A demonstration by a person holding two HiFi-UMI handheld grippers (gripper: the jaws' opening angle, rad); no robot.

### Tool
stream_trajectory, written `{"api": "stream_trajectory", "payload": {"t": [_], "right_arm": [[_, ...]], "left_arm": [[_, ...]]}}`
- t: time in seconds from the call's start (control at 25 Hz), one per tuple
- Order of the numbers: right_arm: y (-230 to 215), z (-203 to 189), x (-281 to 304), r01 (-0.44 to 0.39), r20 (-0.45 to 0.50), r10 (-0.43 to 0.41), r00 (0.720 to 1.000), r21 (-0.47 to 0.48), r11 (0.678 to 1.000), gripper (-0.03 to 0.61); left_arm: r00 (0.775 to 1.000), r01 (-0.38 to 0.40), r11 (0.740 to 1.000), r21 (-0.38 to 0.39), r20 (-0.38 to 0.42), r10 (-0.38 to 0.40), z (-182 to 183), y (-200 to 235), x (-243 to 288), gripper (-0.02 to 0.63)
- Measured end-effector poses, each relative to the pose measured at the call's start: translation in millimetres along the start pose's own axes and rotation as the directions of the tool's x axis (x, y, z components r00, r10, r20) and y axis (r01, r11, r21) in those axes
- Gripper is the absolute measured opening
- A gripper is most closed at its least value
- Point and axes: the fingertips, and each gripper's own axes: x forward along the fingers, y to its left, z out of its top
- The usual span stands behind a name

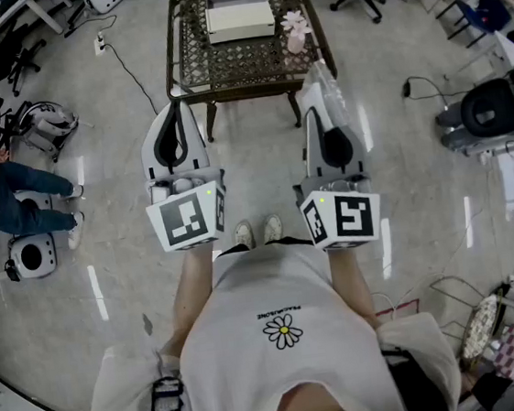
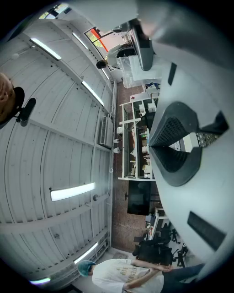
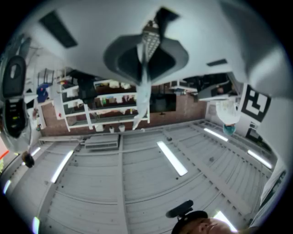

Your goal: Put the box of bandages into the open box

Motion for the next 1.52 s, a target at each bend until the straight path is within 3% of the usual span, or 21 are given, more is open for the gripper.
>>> {"api": "stream_trajectory", "payload": {"t": [0.32, 0.56, 0.72, 0.96, 1.16, 1.32, 1.52], "right_arm": [[-7, -2, -3, -0.008, 0.009, 0.008, 1.0, 0.005, 1.0, 0.046], [-10, -14, -6, -0.121, 0.003, 0.122, 0.993, 0.077, 0.99, 0.046], [-17, -20, -14, -0.187, -0.004, 0.187, 0.982, 0.024, 0.982, 0.046], [-41, -25, -15, -0.166, -0.014, 0.166, 0.986, 0.046, 0.985, 0.046], [-38, -23, -2, -0.181, 0.029, 0.18, 0.983, 0.023, 0.983, 0.048], [-42, -14, 16, -0.19, 0.06, 0.19, 0.98, 0.001, 0.982, 0.046], [-57, -2, 34, -0.168, 0.097, 0.163, 0.982, 0.052, 0.984, 0.046]], "left_arm": [[1.0, -0.002, 1.0, 0.013, -0.018, 0.002, -5, -4, 0, 0.02], [1.0, -0.01, 1.0, 0.002, 0.016, 0.01, -4, -6, 3, 0.02], [0.999, -0.011, 0.999, 0.034, 0.037, 0.01, -9, -14, 9, 0.02], [0.997, -0.043, 0.999, -0.01, 0.066, 0.043, -6, -17, 19, 0.02], [0.993, -0.034, 0.999, -0.012, 0.108, 0.035, -6, -16, 31, 0.02], [0.987, -0.022, 0.998, -0.063, 0.155, 0.031, -3, -13, 56, 0.02], [0.986, 0.02, 0.998, -0.067, 0.169, -0.008, 5, -24, 86, 0.02]]}}
